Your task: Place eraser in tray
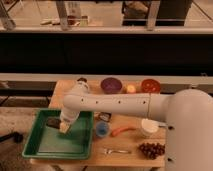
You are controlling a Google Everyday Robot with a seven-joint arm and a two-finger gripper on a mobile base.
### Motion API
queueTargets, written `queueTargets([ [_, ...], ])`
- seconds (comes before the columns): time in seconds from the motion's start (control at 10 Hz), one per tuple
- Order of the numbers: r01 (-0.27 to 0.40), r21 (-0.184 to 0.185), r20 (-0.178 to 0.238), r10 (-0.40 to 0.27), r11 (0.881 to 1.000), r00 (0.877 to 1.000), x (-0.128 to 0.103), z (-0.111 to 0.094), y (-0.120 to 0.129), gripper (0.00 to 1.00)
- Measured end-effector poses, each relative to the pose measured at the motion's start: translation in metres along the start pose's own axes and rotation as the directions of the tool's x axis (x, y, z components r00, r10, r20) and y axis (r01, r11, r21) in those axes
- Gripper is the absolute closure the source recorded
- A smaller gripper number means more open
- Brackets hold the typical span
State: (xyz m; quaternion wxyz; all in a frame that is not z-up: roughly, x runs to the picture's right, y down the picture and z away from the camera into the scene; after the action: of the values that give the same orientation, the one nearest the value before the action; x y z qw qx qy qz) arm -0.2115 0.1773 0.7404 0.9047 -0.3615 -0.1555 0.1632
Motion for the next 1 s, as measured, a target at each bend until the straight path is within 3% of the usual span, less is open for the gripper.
queueTargets([
  [0.5, -0.001, 0.009, -0.003, 0.001, 1.0, 1.0, 0.0005, -0.0004, -0.0032, 0.99],
  [0.6, 0.0, 0.007, -0.003, 0.0, 1.0, 1.0, 0.0004, 0.0002, -0.0042, 0.93],
  [1.0, 0.007, 0.004, 0.006, -0.007, 1.0, 1.0, -0.0015, 0.0003, -0.0077, 0.52],
])
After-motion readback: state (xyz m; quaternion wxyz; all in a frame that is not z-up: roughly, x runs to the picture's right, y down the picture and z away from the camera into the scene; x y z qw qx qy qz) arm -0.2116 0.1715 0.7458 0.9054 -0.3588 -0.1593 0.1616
